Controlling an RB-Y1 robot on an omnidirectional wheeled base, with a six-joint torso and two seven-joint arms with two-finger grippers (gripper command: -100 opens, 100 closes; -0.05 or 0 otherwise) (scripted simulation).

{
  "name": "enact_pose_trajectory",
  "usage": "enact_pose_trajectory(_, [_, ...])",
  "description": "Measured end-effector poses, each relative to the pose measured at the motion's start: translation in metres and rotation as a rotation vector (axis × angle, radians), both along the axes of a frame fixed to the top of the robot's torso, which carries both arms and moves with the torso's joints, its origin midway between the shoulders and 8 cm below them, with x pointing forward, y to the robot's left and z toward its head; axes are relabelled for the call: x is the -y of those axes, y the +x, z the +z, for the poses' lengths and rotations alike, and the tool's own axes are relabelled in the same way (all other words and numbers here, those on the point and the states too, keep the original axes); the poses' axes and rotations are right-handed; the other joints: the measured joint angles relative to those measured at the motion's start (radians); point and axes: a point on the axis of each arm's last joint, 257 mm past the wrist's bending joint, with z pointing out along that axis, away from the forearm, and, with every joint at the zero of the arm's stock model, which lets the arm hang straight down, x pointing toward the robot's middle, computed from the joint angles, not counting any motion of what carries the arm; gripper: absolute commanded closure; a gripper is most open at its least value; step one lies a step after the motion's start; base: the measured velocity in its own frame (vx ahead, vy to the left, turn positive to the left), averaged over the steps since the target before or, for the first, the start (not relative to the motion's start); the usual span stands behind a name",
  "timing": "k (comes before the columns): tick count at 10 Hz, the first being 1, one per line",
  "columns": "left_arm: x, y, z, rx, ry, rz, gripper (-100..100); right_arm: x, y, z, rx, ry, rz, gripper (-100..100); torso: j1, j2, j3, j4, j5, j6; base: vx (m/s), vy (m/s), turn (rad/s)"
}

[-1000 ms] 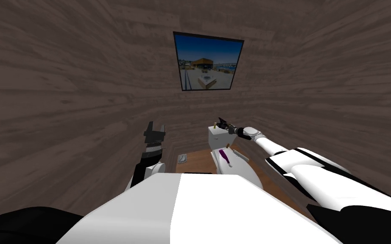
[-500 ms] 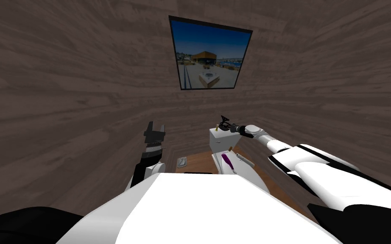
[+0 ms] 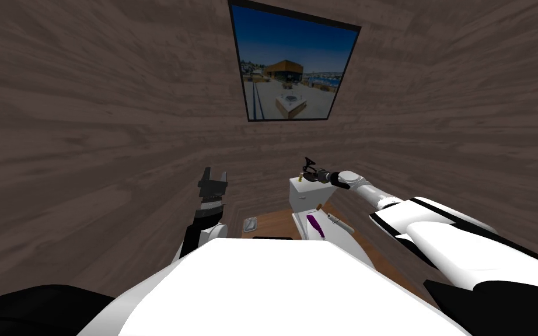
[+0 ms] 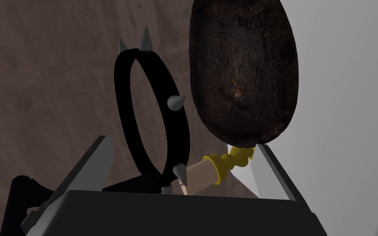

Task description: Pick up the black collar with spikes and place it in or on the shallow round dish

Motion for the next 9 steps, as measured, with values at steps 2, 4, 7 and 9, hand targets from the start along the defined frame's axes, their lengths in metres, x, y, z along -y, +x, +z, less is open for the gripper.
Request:
enact_pose_trajectory(2, [0.000, 0.000, 0.000, 0.000, 0.000, 0.000, 0, 0.000, 0.000, 0.000, 0.000, 0.000, 0.000, 0, 0.000, 0.001, 0.000, 0.000, 0.000, 0.000, 0.000, 0.000, 0.000])
enact_pose_trajectory(4, [0.000, 0.000, 0.000, 0.000, 0.000, 0.000, 0, 0.004, -0.003, 0.002, -0.001, -0.003, -0.005, -100, 0.000, 0.001, 0.001, 0.000, 0.000, 0.000, -0.017, -0.002, 0.121])
enact_pose_trajectory(7, [0.000, 0.000, 0.000, 0.000, 0.000, 0.000, 0, 0.028, -0.013, 0.013, -0.007, 0.002, -0.044, -100, 0.000, 0.003, 0.002, 0.001, 0.000, 0.000, -0.032, -0.004, 0.168])
enact_pose_trajectory(9, [0.000, 0.000, 0.000, 0.000, 0.000, 0.000, 0, 0.044, -0.023, 0.022, -0.011, 0.001, -0.073, -100, 0.000, 0.003, 0.002, 0.001, 0.000, 0.000, -0.029, -0.004, 0.137])
